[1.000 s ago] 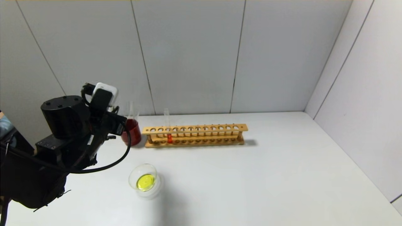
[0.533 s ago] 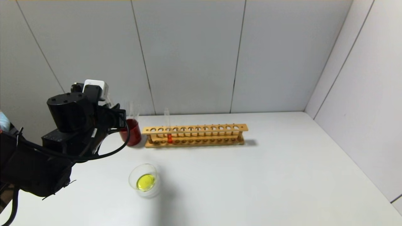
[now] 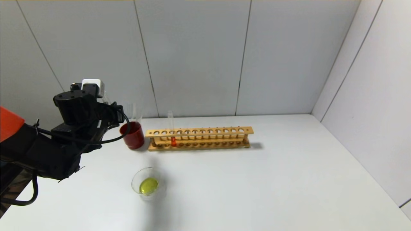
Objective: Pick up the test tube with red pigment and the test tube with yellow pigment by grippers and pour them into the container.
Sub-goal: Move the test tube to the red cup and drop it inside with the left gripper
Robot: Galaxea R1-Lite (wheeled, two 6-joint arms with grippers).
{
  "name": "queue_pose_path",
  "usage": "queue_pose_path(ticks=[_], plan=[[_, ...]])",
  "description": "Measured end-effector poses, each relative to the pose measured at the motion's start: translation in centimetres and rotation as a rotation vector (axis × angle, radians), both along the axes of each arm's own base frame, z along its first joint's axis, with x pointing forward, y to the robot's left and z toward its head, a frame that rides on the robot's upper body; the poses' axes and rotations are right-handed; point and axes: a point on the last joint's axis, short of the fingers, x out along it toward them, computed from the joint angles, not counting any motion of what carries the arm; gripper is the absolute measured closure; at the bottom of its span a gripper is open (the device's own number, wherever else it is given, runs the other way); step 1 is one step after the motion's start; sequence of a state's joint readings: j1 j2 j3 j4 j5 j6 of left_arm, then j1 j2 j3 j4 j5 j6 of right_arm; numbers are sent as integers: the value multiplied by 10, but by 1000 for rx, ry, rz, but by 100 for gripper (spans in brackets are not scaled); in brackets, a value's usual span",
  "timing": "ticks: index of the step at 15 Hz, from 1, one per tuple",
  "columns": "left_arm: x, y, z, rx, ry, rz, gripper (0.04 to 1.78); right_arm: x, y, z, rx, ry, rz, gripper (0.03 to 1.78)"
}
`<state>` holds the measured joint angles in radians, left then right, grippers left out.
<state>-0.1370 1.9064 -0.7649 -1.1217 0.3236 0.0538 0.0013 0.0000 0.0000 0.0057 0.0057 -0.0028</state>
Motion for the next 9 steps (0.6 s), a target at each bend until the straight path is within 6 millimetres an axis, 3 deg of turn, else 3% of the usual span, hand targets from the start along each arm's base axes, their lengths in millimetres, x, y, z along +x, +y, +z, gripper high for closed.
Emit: queue_pose_path(ticks=[9], plan=[[25,8,-32,-136,50,-21,150,0,0,0,0,0,0,6]])
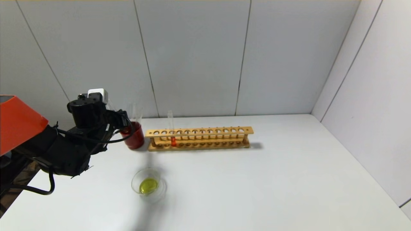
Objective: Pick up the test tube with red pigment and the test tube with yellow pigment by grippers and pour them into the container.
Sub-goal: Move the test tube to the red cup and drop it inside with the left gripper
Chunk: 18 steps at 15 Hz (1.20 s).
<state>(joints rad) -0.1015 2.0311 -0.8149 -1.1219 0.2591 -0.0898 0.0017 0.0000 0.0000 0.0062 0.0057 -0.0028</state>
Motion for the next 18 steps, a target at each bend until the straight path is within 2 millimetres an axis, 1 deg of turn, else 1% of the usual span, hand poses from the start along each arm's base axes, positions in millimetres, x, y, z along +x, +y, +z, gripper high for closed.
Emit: queue_pose_path(ticks=[2,8,13,15,17,18], plan=[[3,1,-5,-18,8,4,150,0,0,0,0,0,-1,6],[10,0,-11,-27,6,6,150,0,0,0,0,0,-1,6],[15,5,-18,-50,15,22,149,0,0,0,0,0,-1,6],[16,9,-21,-52,22,32,144,0,0,0,0,0,-1,6],[18,10,-23,-53,24,35,128,0,0,0,0,0,-1,6],[20,11,-25,-53,23,33,115,0,0,0,0,0,-1,6]])
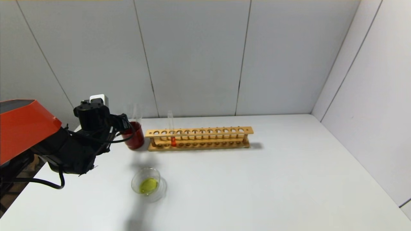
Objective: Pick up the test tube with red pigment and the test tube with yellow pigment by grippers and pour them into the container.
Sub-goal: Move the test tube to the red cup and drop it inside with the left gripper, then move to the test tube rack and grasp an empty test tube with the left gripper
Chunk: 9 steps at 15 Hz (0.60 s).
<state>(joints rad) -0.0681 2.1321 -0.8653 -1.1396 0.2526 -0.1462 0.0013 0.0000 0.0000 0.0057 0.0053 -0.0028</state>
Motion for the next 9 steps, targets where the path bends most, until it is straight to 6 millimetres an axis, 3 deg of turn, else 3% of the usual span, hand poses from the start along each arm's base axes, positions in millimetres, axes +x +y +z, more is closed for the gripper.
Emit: queue_pose_path(ticks=[5,9], plan=[[4,0,-2,2,-6,-15,34,0,0,0,0,0,0,6],[-5,-1,16,6,2,-39,8,0,0,0,0,0,0,6]])
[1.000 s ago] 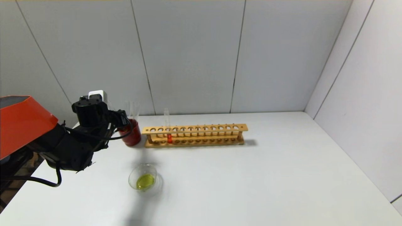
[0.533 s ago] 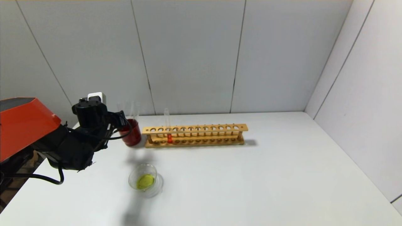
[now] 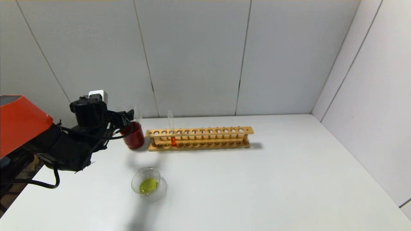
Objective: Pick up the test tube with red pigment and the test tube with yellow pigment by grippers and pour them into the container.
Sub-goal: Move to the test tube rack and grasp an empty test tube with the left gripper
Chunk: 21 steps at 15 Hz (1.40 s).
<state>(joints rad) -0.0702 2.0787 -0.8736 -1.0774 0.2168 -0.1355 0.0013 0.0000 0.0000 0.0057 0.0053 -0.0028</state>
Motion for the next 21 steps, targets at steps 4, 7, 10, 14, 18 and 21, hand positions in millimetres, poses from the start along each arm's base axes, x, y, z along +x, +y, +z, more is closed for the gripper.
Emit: queue_pose_path(ticks=[4,7,10,14,18,21], plan=[[-32,-18,43,6,24,-63,7,0,0,0,0,0,0,6],[-69,-52,58,26,118,-186,7,0,0,0,0,0,0,6],[-92,-74,61,32,138,-270,7,0,0,0,0,0,0,6],[-105,-91,50,35,178,-335,7,0,0,0,0,0,0,6],[-96,-107,34,41,185,-367,7,0,0,0,0,0,0,6],[-76,-118,21,38,141,-373,7,0,0,0,0,0,0,6]])
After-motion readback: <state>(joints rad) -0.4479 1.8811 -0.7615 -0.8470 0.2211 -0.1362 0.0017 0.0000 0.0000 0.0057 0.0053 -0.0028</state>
